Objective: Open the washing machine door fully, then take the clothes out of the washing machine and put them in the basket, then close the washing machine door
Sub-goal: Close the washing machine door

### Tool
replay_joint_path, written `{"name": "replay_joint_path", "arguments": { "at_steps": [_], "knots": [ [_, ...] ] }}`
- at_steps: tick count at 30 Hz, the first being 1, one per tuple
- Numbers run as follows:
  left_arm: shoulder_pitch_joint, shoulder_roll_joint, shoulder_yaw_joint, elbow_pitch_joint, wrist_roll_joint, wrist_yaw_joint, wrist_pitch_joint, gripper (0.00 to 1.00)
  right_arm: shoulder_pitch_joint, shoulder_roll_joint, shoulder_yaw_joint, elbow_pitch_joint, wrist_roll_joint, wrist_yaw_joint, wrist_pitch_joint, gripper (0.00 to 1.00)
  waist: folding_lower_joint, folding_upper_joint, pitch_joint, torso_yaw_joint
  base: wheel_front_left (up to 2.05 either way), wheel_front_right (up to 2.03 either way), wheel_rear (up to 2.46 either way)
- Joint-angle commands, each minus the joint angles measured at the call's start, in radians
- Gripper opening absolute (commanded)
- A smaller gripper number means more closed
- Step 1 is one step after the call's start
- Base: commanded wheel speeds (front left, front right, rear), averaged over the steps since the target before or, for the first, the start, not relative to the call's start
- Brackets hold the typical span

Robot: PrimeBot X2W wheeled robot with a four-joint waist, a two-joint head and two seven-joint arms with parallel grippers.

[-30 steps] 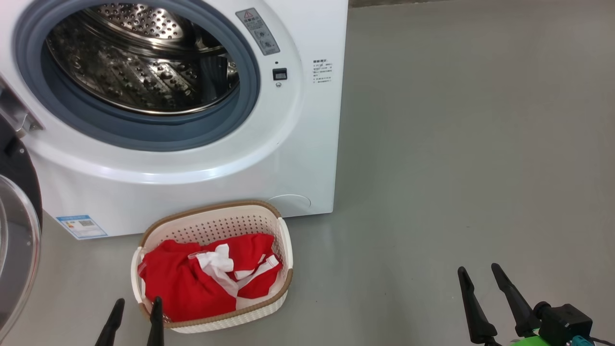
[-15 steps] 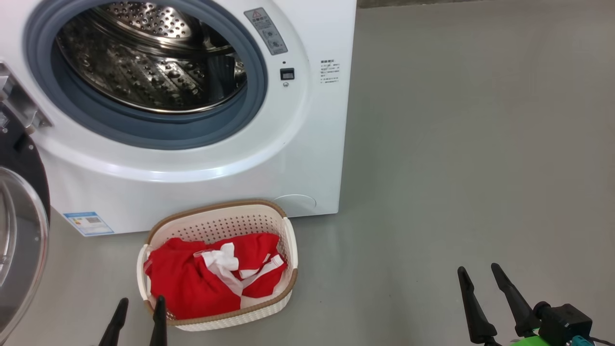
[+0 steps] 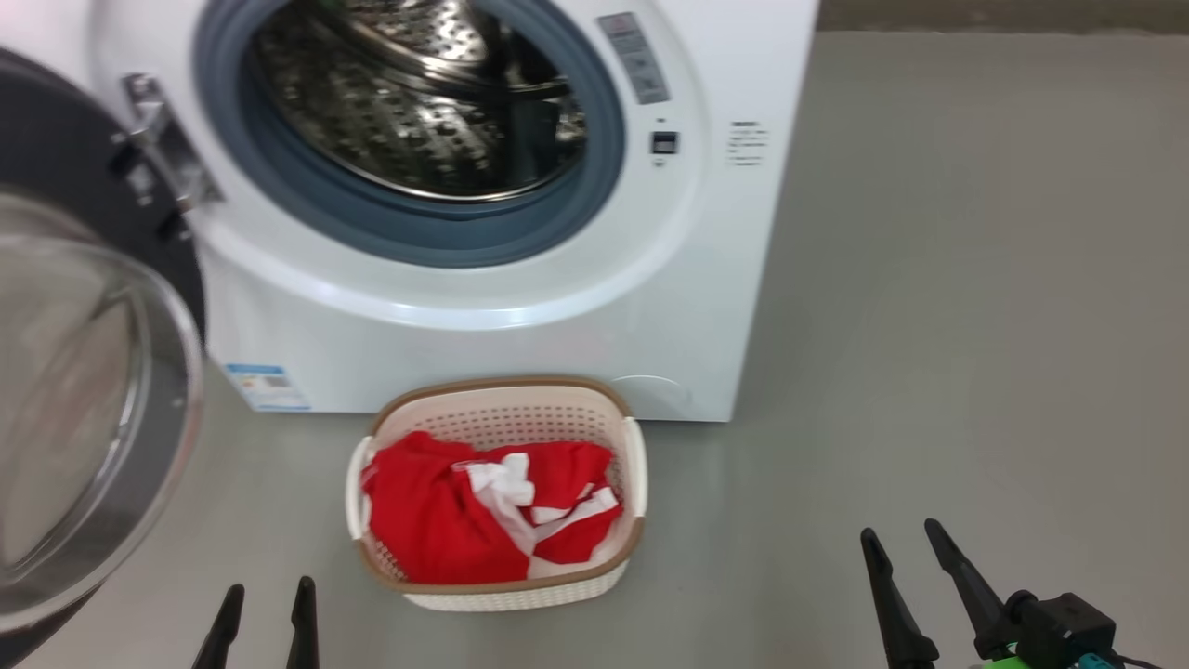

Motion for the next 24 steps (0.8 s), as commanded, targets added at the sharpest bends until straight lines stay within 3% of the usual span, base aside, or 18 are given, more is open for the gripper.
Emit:
{"name": "replay_joint_path", "arguments": {
  "at_steps": [1,13,24],
  "knots": [
    [-0.022,0.004,0.038,-0.013,0.010,0.001,-0.008,1.00,-0.027,-0.012,0.035,-0.016,-0.015,0.008,-0.006,1.00,0.0000,0.0000,-0.010,0.083,0.00,0.00,0.00],
    [-0.017,0.002,-0.009,0.025,-0.066,0.005,-0.008,1.00,-0.041,-0.019,0.076,0.000,-0.023,0.008,-0.006,1.00,0.0000,0.0000,-0.007,0.314,0.00,0.00,0.00],
    [-0.014,0.002,-0.023,0.031,-0.132,0.012,-0.008,1.00,-0.084,-0.025,0.132,0.016,-0.019,0.008,-0.006,1.00,0.0000,0.0000,0.005,0.389,0.00,0.00,0.00]
  ]
}}
